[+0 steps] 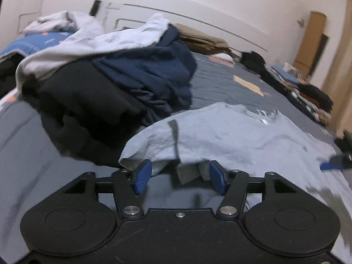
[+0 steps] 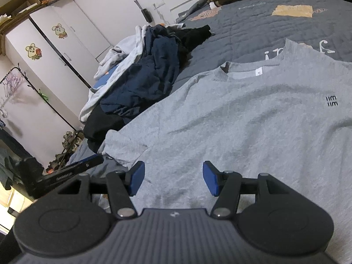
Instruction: Fold clothes
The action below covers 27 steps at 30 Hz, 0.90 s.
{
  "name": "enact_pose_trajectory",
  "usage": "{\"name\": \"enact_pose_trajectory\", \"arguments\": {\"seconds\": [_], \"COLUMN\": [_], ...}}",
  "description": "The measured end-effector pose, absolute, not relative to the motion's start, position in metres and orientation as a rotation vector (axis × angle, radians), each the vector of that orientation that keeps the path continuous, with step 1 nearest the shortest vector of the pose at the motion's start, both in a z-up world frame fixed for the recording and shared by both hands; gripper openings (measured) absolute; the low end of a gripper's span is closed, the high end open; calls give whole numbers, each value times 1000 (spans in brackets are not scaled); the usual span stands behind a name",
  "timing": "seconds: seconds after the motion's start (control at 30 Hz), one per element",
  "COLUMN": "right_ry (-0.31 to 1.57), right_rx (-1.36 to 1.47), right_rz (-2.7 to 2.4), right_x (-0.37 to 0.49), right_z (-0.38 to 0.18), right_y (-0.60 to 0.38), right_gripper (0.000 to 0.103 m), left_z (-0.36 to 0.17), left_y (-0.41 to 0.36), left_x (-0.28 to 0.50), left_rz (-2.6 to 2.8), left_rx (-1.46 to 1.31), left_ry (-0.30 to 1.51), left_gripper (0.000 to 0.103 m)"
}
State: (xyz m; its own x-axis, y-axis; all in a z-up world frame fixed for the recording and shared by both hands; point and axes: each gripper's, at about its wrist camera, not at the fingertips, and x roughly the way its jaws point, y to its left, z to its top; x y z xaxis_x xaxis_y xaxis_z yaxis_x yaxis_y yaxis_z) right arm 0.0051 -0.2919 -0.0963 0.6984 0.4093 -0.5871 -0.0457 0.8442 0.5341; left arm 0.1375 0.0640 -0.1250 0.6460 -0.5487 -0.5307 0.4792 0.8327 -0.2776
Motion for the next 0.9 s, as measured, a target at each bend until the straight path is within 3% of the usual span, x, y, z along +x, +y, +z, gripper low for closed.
{"name": "enact_pose_trajectory", "arguments": {"seconds": [0.2, 0.23, 0.27, 0.3, 0.67, 0.9], "right_ry": [782, 784, 786, 789, 778, 791], "right_rx": [515, 514, 512, 510, 530, 515], "right_rz": [272, 272, 272, 272, 282, 297], "right_x": [7, 7, 7, 7, 6, 6], "right_z": [-102, -102, -103, -103, -100, -101], "right_y": [-290, -290, -290, -290, -291, -283], "right_gripper": [58, 57, 58, 58, 58, 58], "left_z": [-137, -140, -144, -146, -75, -104], "left_y": [44, 42, 40, 38, 82, 83], "left_x": [143, 143, 145, 147, 112, 100], "left_rz": [-612, -615, -617, -624, -700, -802], "left_rx": [-54, -50, -54, -53, 103, 199], "left_ry": [635, 640, 654, 675, 533, 816], "left_gripper": [45, 37, 11, 3, 2, 4]}}
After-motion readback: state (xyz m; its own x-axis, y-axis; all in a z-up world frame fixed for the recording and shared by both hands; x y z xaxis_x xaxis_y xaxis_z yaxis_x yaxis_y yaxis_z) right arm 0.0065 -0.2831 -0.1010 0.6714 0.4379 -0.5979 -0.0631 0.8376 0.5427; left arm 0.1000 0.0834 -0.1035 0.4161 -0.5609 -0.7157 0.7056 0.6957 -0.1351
